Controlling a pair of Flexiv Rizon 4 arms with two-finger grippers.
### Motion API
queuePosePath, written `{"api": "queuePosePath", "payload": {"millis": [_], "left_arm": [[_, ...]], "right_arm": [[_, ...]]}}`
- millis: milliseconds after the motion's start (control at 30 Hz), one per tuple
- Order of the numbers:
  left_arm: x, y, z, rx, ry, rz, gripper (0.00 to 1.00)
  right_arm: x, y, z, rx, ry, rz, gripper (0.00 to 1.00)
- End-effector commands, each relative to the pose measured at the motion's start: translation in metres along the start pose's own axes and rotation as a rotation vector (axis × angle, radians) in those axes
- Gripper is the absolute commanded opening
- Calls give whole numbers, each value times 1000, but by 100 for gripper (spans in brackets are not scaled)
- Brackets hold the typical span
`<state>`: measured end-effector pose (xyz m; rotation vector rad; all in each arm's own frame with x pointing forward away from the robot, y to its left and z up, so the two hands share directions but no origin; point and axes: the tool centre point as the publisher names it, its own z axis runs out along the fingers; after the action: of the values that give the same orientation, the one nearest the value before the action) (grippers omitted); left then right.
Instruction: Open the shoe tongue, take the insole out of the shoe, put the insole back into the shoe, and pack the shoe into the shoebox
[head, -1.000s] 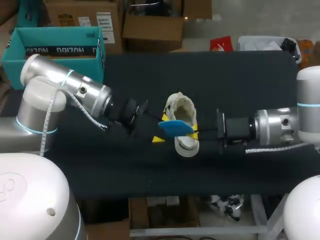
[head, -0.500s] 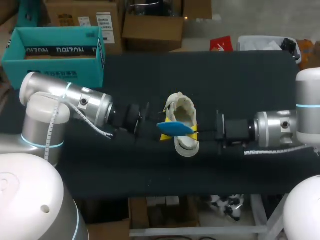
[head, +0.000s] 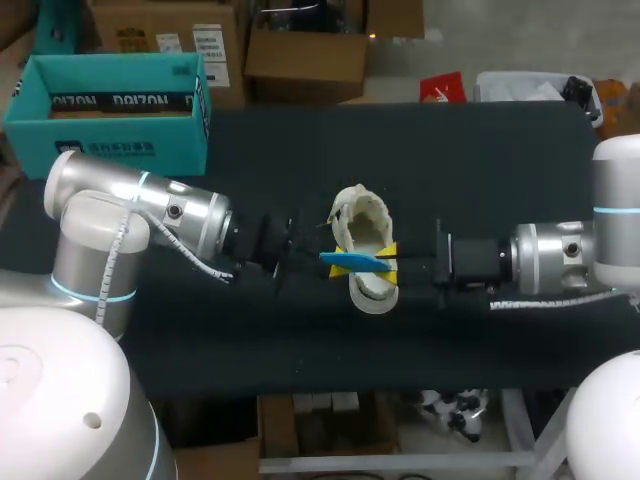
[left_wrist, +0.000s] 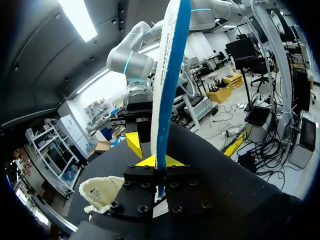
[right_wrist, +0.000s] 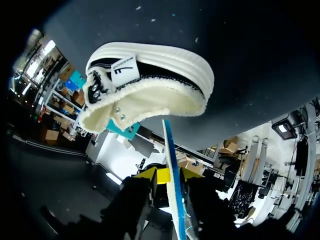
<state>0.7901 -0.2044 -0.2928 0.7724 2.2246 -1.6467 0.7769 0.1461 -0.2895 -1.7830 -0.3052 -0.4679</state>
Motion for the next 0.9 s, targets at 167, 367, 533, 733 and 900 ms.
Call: {"api": "queuePosePath", "payload": {"millis": [167,367,533,733,900], "left_arm": [[-13,10,6,-55,10,58,0],[-23,18,12,-64,56,129,0],[-30,26,20,-78,135,164,0],[-43,37,22,-91,170,187,0],[-50,44,25,-84,219,200,0]], "right_arm": [[-8,-14,-7,-115,9,26,100],[-10,-13,-8,-147,31,31,100],[-11,-6,-8,-172,65,55,100],[-5,4,-6,-214,103,78,100],[3,14,-2,-242,141,91,89]]}}
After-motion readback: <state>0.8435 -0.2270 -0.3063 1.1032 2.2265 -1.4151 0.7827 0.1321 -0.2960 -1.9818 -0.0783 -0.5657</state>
